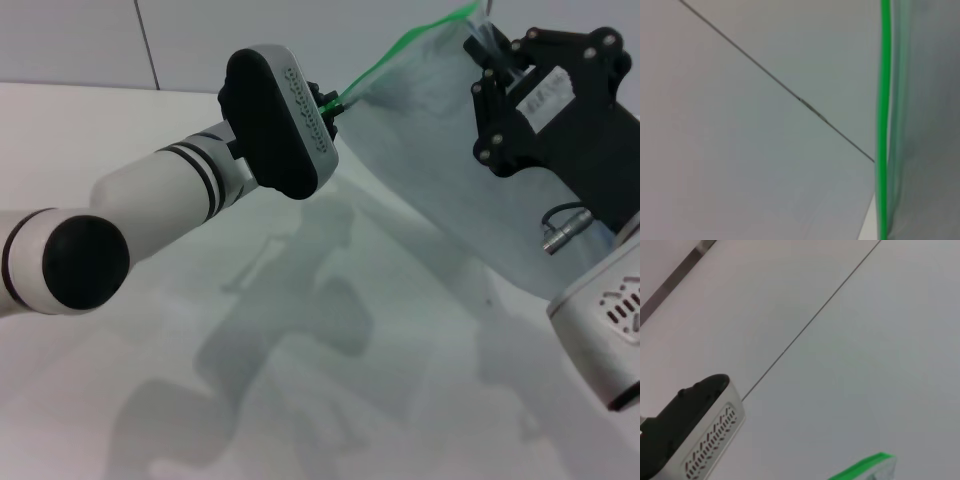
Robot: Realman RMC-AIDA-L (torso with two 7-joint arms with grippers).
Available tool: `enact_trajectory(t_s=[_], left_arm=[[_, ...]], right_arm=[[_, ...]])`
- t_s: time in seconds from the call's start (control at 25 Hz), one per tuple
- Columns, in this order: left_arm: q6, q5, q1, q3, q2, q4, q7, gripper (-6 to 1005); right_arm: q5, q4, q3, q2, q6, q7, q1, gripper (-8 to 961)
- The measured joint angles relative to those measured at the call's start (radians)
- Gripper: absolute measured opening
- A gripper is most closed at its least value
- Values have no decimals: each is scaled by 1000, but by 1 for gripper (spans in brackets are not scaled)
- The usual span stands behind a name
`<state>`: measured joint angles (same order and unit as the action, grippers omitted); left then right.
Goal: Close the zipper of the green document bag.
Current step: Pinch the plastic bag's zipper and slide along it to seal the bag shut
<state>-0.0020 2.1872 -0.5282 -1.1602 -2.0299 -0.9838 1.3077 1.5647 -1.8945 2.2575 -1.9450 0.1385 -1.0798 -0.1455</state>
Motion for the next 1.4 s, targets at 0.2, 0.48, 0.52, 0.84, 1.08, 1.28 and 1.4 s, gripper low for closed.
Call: enact_trajectory(t_s=[0.2,0.48,0.52,0.84,1.08,1.28,1.4], left_arm=[[12,-19,-7,-10,1,28,0,85],[17,-19,-5,-23,2,38,-1,85],[17,-19,-5,-27,2,40,-1,85],[27,-19,3,-37,2,46,-1,85],[28,-20,5,-38,2,47,-1,85],[28,-20,9,-47,2,48,-1,85],[28,-20,11,-47,2,48,-1,85]], right_arm=[[0,-10,-5,0,1,8,-11,168],[0,-21,-8,0,3,12,-26,171],[0,-22,-8,0,3,12,-26,172],[0,-32,-6,0,30,27,-37,175],[0,-33,-8,0,30,28,-37,178],[-3,-31,-9,0,30,28,-37,180],[-4,-30,-10,0,30,28,-37,182]])
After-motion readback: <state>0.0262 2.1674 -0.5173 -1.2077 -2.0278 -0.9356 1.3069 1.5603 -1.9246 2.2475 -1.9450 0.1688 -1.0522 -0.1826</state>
